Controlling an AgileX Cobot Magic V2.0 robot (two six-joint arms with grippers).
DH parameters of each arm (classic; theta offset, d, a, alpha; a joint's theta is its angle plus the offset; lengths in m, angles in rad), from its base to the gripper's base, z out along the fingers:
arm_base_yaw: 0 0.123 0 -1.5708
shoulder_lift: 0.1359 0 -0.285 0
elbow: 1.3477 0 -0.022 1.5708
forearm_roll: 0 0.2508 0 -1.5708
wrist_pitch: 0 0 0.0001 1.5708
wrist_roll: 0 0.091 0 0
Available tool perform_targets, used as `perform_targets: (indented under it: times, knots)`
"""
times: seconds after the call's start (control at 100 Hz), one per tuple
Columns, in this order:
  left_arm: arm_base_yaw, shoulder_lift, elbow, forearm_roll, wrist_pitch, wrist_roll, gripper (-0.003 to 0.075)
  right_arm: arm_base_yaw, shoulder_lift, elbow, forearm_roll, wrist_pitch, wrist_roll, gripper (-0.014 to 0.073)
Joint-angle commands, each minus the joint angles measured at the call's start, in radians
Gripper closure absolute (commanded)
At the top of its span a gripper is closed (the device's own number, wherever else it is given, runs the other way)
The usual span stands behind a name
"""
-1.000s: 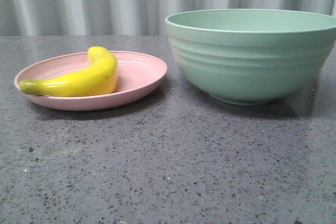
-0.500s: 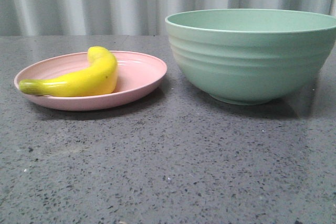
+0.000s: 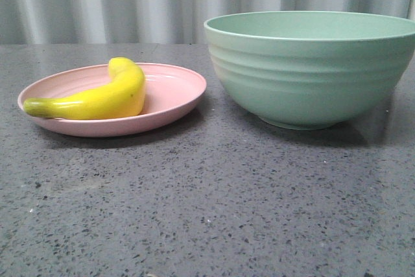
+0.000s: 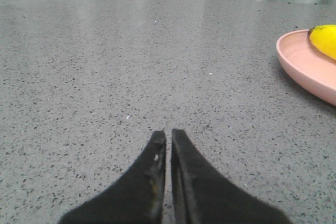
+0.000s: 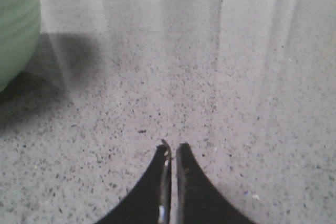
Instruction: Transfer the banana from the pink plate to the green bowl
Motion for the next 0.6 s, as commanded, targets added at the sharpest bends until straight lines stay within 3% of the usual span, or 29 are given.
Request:
perform_targets:
  times: [0.0,0.14,0.59]
  knots:
    - [0.003,-0.028,0.009,0.001,-0.086,-0.001,0.0741,-0.004,-0.019,0.021,0.002,-0.141,0.0,0.0656]
    - [0.003,-0.028,0.009,0.007,-0.107,-0.001,0.0741,-0.004,-0.019,0.021,-0.049,-0.172,0.0,0.0656]
    - [0.003,-0.028,0.009,0.022,-0.121,-0.001,0.0741,-0.004,-0.019,0.021,-0.049,-0.211,0.0,0.0656]
